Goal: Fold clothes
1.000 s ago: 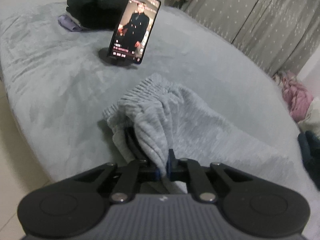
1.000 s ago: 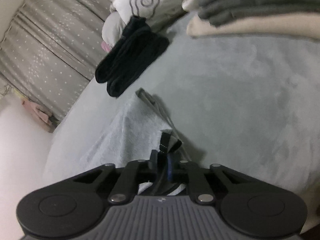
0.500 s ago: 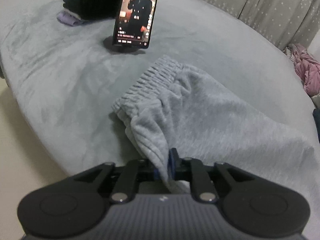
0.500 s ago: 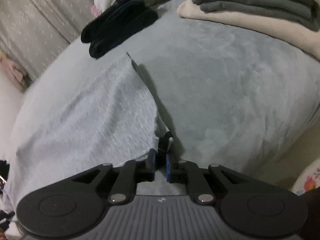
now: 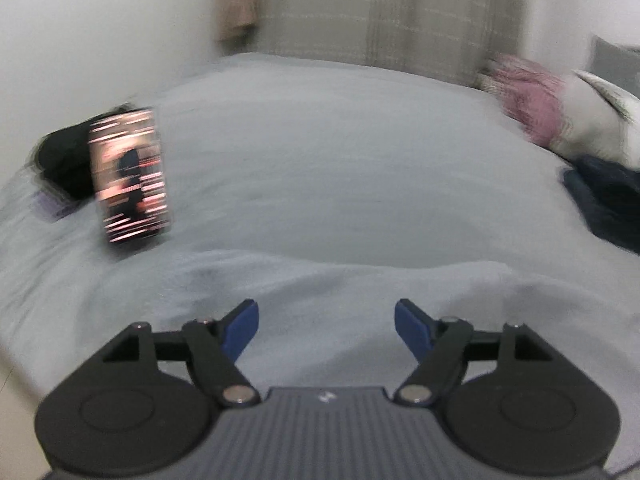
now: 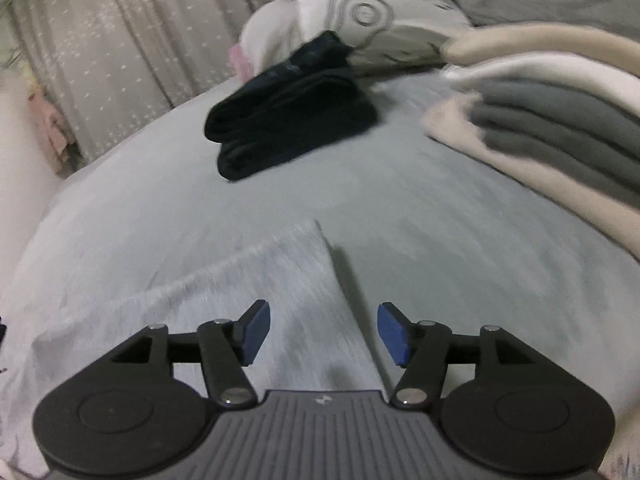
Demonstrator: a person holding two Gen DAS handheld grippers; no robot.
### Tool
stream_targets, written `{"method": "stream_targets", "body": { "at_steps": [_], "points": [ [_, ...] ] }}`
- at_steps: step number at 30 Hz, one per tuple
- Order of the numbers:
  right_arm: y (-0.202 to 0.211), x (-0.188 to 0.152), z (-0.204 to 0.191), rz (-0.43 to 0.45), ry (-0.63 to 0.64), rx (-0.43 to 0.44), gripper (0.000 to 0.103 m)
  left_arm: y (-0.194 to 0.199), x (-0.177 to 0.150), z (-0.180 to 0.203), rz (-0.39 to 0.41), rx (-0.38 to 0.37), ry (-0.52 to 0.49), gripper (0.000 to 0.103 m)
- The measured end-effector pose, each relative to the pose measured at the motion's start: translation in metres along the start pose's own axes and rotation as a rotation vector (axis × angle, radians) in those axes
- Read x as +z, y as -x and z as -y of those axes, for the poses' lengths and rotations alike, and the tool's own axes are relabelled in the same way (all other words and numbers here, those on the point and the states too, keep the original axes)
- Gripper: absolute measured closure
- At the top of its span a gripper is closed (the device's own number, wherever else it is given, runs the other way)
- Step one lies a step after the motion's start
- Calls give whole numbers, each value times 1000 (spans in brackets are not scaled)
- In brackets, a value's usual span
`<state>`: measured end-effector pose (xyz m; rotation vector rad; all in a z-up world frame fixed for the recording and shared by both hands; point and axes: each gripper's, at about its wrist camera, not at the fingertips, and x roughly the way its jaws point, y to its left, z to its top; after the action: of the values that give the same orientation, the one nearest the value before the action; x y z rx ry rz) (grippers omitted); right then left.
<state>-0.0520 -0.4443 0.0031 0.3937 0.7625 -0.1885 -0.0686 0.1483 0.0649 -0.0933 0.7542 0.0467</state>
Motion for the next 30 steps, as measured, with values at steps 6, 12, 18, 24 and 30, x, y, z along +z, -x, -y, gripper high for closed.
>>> {"method": "stream_targets", "body": {
  "at_steps": [6, 12, 18, 24, 30],
  "points": [
    [-50, 19, 5, 28, -22, 7, 42, -37, -11, 47, -36, -216, -81, 46],
    [-82, 33, 8, 44, -27, 75, 47, -63, -23, 75, -66, -353, -127, 48],
    [-88, 31, 20, 28, -36, 124, 91, -76, -33, 90, -66, -382, -199, 47],
    [-98, 24, 11, -43, 43, -6, 94, -91, -46, 98, -132, -338, -241, 44],
    [-77, 29, -33, 79, 146, -48, 57, -81, -41, 96, -102, -366, -228, 43]
  ]
}}
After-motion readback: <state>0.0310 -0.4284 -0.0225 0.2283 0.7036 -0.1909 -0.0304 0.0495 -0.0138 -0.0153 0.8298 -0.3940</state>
